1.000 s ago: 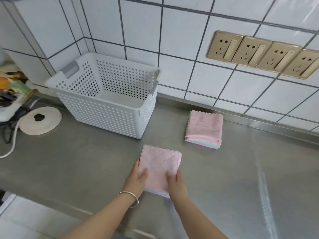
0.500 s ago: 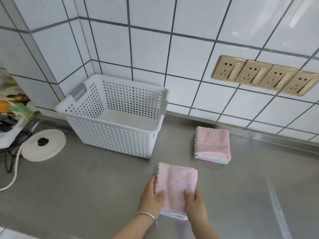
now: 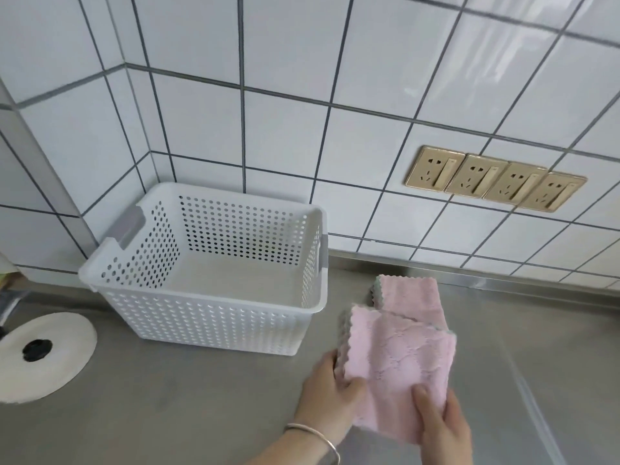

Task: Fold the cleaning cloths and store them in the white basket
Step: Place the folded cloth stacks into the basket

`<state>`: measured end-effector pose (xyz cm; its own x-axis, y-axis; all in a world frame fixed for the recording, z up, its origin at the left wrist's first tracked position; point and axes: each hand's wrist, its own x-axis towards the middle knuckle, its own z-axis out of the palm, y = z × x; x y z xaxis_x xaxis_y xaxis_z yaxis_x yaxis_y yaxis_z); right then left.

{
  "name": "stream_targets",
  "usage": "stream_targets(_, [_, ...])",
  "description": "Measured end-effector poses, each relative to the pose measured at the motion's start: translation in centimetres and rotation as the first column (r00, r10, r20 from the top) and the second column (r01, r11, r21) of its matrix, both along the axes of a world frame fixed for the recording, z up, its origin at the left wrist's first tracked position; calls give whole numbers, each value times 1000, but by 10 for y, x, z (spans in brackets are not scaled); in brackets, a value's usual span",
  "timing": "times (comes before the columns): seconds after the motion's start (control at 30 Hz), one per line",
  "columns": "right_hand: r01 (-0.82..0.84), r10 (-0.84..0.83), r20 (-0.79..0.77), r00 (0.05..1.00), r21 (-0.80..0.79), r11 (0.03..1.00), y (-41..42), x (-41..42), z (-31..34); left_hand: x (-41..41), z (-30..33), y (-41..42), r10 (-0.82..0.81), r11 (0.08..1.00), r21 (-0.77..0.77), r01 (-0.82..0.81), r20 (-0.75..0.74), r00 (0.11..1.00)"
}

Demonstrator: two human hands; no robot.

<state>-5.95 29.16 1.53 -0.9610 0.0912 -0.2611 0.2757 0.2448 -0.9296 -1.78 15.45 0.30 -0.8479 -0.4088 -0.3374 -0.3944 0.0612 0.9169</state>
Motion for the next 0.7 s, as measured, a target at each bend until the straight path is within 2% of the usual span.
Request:
stream_targets(0.07, [48,-59,-149,987,-71,996,-17,-2,35,-1,39,-18,-43,998,-58,31,-207,977])
stream_targets(0.13, [43,-86,-281,956,-153,987,-44,-6,68,-4,75,-45,-76,993,-110,40,-342,937])
stream_targets(0.23, [-74,-22,-412,911,-215,974,-99,-16,106,-11,118,-104,-59,984,-179,-24,-445,893])
stream_targets(0.33, [-215,107,-424,899,-215,953,-167,-34,119,-16,144,-166,-29,955,-281,-101,-424,905])
stream_targets(0.43, [-338,250,-344,905,-227,913,-239,-53,100,-23,135,-236,87,928,-329,-173,-261,961])
stream_targets(0.47, [-376,305,-302,903,-215,901,-260,-59,87,-28,125,-258,136,918,-347,-191,-178,975])
stream_targets(0.53, [-445,416,-172,893,-205,872,-296,-71,54,-36,103,-295,169,889,-442,-123,67,983])
stream_targets(0.6, [-516,531,29,847,-198,834,-323,-81,19,-43,77,-321,178,858,-513,8,311,933])
stream_targets(0.7, [-633,640,287,712,-130,763,-346,-93,-23,-53,34,-343,168,823,-536,191,549,819])
